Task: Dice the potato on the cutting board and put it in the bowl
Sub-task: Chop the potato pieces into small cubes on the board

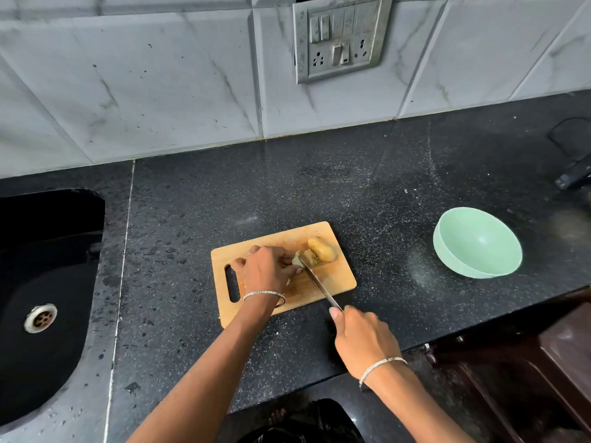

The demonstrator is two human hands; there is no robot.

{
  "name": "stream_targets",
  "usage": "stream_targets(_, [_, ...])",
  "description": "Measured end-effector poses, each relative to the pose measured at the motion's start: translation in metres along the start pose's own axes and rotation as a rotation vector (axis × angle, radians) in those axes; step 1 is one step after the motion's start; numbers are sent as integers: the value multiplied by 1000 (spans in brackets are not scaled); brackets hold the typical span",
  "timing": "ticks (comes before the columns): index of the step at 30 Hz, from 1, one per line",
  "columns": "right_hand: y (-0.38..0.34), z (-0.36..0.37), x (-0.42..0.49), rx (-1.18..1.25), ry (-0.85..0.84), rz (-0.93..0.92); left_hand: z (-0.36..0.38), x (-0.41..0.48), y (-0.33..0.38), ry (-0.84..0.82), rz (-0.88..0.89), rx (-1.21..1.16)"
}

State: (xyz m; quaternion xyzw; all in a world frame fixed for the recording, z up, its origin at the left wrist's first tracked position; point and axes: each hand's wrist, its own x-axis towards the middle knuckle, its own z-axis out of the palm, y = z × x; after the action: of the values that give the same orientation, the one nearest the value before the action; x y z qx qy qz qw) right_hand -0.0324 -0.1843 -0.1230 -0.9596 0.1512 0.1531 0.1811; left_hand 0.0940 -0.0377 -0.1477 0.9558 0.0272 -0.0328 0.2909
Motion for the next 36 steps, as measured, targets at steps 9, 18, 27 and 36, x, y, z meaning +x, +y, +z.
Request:
stream_targets(9, [-19,-2,12,66,18,-26,-3,-5,-2,35,-10,20])
stream_targets(18, [-23,8,19,58,15,-40,-1,-1,-4,36,6,71])
stream_targets(27, [-24,6,22,107,-55,-29,-2,1,-3,30,-7,-16])
stream_targets(36, [-30,7,35,141,-92,-26,-5,6,-2,-9,-70,-74])
